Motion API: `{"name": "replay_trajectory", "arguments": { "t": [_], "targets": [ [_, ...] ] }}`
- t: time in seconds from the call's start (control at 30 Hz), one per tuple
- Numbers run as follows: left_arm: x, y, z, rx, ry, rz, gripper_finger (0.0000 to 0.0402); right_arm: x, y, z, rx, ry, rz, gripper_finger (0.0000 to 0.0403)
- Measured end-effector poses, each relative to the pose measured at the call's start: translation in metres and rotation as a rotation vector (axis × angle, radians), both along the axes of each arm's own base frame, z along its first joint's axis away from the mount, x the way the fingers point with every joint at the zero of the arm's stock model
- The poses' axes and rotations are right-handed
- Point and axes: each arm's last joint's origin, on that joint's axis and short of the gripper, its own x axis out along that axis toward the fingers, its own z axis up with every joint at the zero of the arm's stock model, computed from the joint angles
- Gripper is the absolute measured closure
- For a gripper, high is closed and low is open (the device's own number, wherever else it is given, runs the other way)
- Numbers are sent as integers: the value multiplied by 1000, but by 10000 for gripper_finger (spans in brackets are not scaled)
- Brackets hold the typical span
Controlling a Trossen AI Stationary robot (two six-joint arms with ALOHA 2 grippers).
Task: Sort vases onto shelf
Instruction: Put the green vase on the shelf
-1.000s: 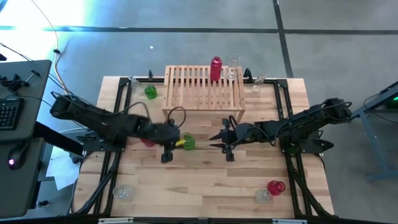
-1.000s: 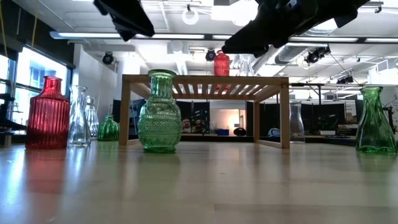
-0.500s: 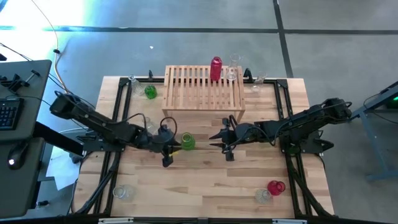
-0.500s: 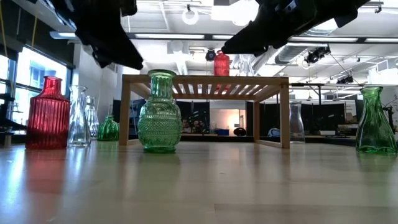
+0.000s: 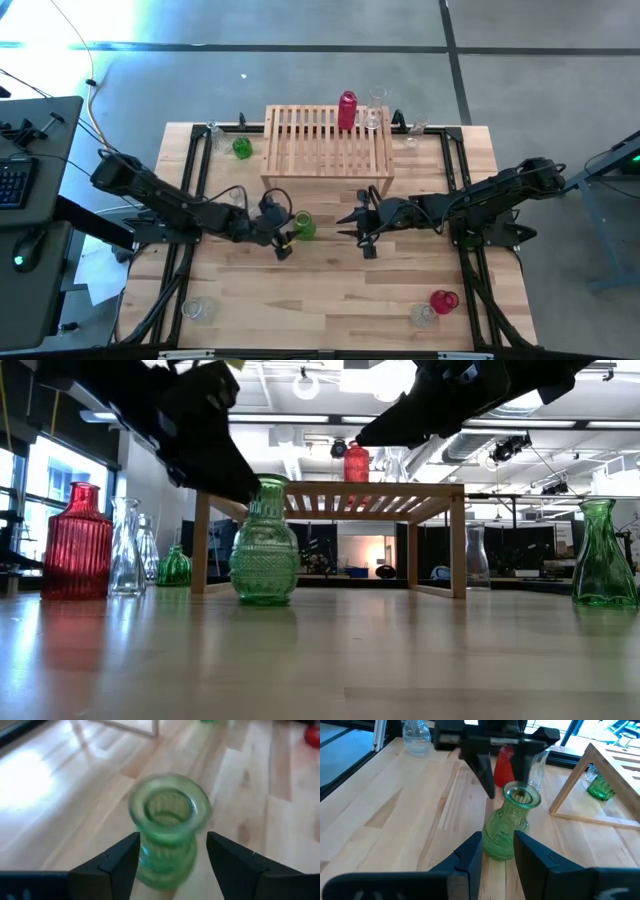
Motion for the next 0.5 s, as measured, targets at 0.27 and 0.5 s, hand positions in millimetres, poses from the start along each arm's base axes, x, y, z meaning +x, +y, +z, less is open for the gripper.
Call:
{"name": "replay_trajectory", "arguments": {
  "t": [0.27,0.5],
  "targets": [
    [11,10,-1,28,-53,42,178,0,0,0,-3,2,2,308],
    [26,16,-15,43,-52,-21,178,0,0,0,-3,5,2,308]
  ]
}}
